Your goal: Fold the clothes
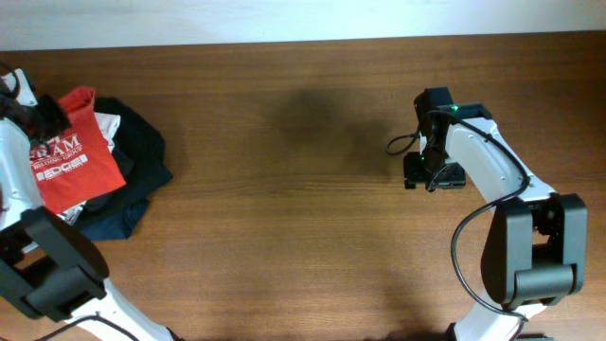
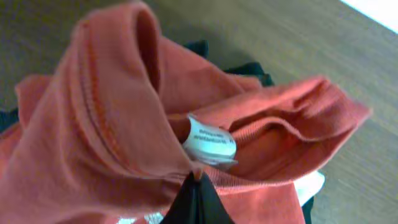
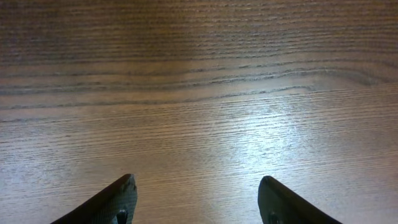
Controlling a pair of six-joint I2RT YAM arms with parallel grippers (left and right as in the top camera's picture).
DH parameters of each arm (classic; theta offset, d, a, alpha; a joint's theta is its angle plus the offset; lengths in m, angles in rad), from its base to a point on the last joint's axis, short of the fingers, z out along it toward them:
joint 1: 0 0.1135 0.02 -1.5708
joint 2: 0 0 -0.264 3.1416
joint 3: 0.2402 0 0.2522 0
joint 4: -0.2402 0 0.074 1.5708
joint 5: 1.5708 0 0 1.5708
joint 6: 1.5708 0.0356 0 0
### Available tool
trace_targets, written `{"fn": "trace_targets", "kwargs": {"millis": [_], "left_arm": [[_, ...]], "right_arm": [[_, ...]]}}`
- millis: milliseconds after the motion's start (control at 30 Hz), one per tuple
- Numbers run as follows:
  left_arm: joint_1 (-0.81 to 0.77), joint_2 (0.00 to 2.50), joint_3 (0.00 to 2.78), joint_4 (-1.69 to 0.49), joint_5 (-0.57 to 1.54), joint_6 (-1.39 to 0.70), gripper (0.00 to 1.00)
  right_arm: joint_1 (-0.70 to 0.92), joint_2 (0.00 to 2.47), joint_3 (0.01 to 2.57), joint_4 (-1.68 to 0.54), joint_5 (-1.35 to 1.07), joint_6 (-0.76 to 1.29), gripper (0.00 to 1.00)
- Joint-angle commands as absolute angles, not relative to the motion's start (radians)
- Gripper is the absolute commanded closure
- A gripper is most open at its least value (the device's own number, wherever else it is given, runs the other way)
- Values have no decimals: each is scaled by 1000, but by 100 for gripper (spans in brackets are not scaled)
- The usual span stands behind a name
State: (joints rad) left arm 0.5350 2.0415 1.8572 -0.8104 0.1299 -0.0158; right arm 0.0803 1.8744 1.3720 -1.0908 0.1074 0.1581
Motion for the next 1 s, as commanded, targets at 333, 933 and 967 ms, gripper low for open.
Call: {"fn": "trace_targets", "kwargs": {"millis": [333,933,967], "left_arm": [[678,2046,1874,-735,196,-313,21],[-39,1864,1912,-1601,34,-29,1],[-39,1864,1905,-1647,34,-29,1]], "right_arm": [[83,1858,1380,-1097,109,167,24],[-63,1858,1476,-1439,-229,90,1],[-66,1858,1475,-1481,-228,81,1]]}}
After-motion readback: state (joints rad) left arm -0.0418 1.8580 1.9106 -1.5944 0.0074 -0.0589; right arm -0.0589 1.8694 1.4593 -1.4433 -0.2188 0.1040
